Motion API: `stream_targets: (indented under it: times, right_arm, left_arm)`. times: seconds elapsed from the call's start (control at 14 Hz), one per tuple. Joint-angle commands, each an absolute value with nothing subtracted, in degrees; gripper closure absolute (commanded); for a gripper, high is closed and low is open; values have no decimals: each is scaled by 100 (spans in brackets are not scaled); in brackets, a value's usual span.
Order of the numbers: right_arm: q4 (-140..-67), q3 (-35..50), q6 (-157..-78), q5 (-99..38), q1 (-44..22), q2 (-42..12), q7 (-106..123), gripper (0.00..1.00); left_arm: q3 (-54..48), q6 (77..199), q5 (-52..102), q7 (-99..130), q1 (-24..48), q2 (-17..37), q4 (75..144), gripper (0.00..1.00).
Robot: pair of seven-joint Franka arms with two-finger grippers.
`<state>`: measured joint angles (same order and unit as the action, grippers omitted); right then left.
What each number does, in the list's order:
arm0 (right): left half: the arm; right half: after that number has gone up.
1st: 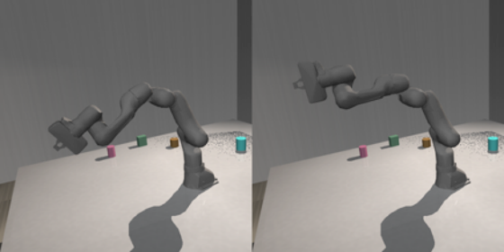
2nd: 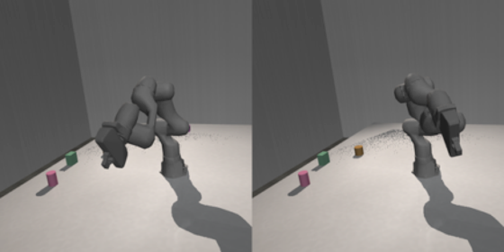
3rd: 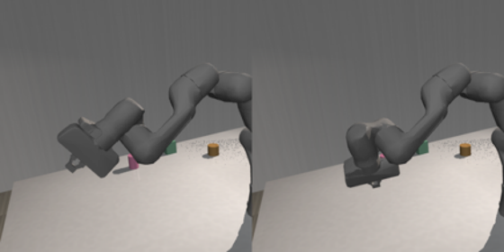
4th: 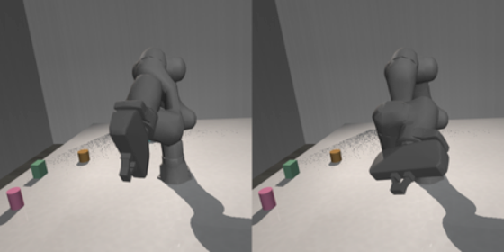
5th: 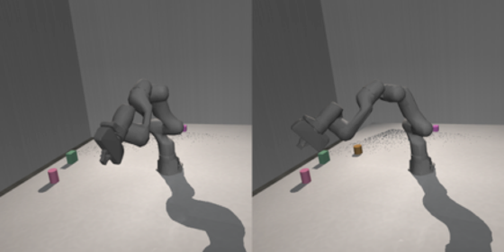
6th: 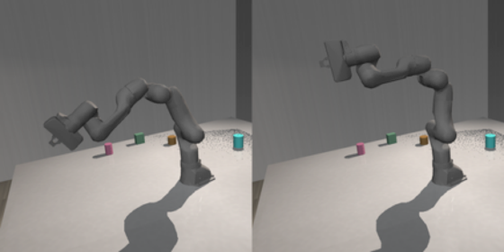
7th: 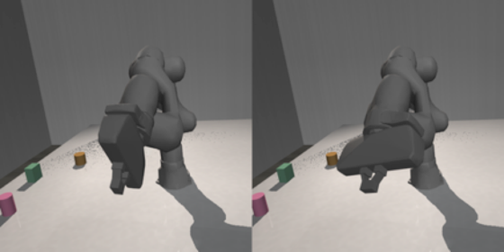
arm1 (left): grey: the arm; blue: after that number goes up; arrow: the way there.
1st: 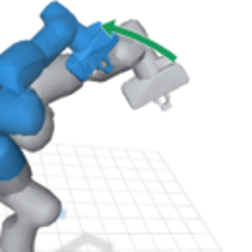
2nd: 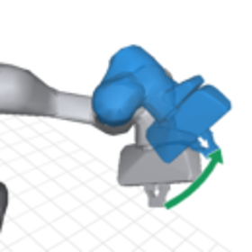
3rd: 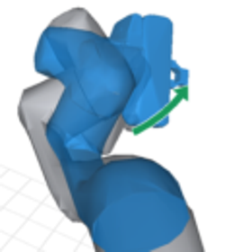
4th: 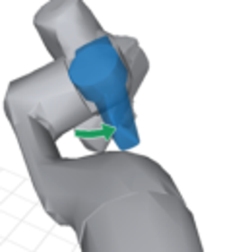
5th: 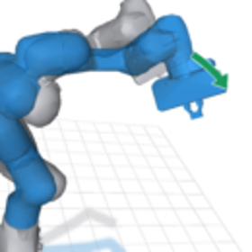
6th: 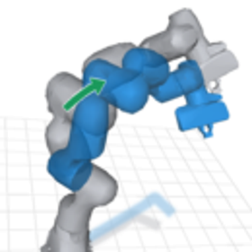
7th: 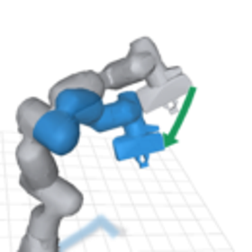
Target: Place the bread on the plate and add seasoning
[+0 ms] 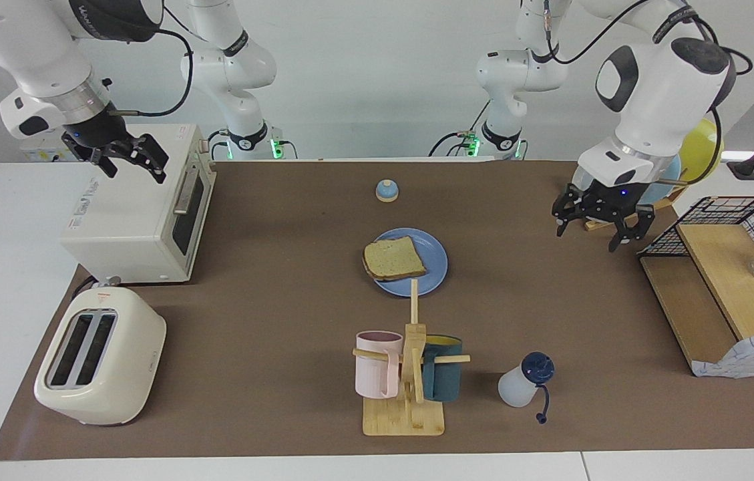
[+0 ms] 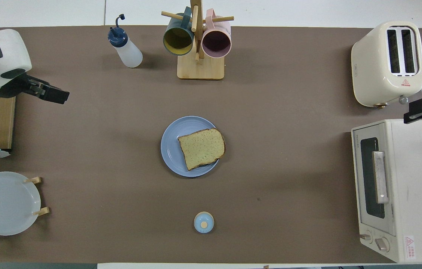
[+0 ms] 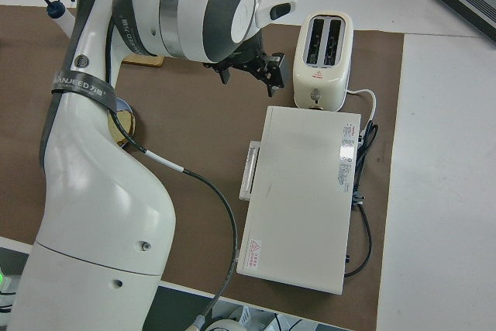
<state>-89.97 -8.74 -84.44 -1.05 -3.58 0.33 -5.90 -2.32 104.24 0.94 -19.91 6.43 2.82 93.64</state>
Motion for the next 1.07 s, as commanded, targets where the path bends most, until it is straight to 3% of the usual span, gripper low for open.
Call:
stream_targets:
  times: [0.0, 0.43, 0.64, 1.0]
  right_arm:
    - [-9123, -817, -8411, -97, -299, 158, -483, 0]
    - [-9123, -817, -8411, -97, -299, 158, -483, 0]
    - [-9123, -826, -8411, -97, -299, 158, -483, 0]
    - [-9123, -826, -8411, -97, -299, 158, -483, 0]
  left_arm:
    - [-220, 9811, -26, -1986, 528, -17, 9360, 0]
    - [-62, 8544, -105, -1803, 352, -439, 9229, 0]
    - [-141, 7683, -220, -1356, 396, -361, 8430, 0]
    - [-106, 8927, 18, -1134, 404, -290, 9236, 0]
